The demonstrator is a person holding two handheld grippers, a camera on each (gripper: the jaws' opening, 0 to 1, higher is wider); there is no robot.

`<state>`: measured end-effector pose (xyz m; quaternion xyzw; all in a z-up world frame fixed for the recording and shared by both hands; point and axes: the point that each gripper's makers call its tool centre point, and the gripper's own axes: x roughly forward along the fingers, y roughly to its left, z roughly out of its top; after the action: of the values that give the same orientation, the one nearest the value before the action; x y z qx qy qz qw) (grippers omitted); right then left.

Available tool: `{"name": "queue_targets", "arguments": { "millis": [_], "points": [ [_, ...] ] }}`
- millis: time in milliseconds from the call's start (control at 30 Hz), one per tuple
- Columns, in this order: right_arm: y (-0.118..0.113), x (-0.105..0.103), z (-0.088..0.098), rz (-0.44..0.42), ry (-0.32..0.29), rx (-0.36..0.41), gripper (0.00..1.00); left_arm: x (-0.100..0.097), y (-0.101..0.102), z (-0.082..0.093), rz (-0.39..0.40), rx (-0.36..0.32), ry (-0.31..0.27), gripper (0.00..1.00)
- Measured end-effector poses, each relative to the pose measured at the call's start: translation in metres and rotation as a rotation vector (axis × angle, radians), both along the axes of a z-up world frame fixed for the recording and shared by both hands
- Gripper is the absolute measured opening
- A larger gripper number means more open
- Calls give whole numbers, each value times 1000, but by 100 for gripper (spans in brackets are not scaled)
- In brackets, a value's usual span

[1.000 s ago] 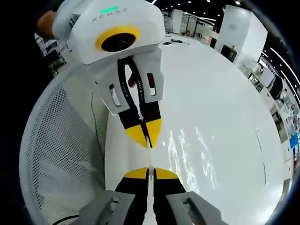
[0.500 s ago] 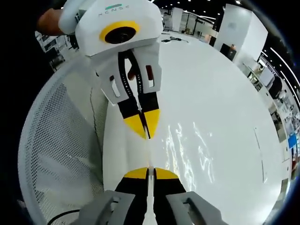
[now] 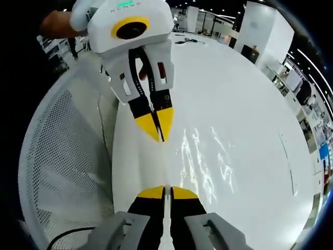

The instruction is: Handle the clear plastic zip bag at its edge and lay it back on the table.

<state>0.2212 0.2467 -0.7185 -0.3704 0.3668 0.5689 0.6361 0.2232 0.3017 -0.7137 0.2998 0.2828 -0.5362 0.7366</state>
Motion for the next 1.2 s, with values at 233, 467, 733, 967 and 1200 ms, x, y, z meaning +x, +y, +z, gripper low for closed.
{"name": "queue_targets", "arguments": {
  "millis": [233,467,733,967,1200],
  "points": [
    [-9,4,-1,-9,-6,-11,0,1,0,2,3,-1,-1,0],
    [-15,3,-2,-15,-10,-17,0,1,1,2,7,-2,1,0],
    [-19,5,-4,-19,-7,-23,0,2,3,2,10,-3,7,0],
    [-26,4,-5,-31,-5,-33,0,2,3,2,12,-7,15,0],
    [-32,4,-7,-42,-2,-44,0,3,4,1,14,-7,20,0]
  ]
}}
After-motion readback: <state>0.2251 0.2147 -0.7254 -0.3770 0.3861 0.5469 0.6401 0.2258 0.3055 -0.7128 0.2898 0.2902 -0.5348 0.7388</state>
